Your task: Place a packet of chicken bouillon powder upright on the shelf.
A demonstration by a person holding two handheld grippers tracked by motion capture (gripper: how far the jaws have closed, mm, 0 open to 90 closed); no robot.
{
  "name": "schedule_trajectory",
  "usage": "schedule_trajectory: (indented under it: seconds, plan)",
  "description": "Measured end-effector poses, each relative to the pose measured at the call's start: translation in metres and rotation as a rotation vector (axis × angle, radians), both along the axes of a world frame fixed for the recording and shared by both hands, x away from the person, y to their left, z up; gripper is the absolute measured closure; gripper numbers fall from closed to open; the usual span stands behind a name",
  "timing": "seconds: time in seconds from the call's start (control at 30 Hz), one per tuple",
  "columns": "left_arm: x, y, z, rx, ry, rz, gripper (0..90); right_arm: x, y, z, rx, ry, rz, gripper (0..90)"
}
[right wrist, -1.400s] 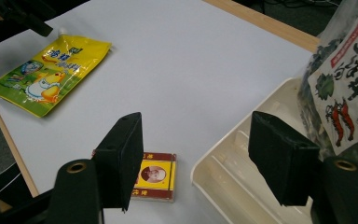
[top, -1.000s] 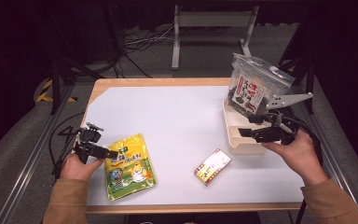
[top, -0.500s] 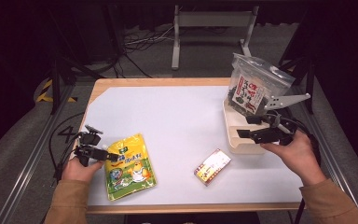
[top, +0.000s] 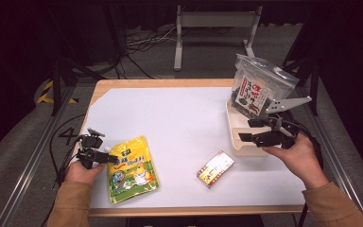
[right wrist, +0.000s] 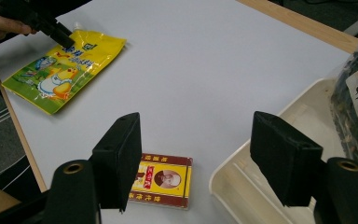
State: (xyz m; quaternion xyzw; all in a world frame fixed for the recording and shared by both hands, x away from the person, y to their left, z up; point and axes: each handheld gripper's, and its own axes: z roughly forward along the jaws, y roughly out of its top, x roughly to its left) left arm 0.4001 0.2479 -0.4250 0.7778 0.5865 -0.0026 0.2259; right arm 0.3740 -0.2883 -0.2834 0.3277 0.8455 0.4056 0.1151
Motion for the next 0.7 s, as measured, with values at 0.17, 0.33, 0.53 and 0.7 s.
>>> schedule_trajectory:
  seconds: [0.17,0.33,0.53,0.7]
  plan:
    - [-0.0005,-0.0035,-0.0001,0.023,-0.008,0.006,64.5,0.0000,0.0017,-0.0014,0.000,0.005,0.003,34.1]
    - [-0.0019,-0.0025,-0.0005,0.019,-0.017,0.021,69.7,0.0004,0.0045,-0.0015,0.000,0.004,0.011,34.7]
    - [-0.0026,0.0029,-0.0031,-0.030,-0.028,0.028,75.5,0.0004,0.0057,-0.0027,0.002,0.005,0.014,35.7]
    - [-0.0025,0.0035,-0.0051,-0.077,-0.029,0.005,79.7,0.0007,0.0065,-0.0048,0.000,0.010,0.017,36.2]
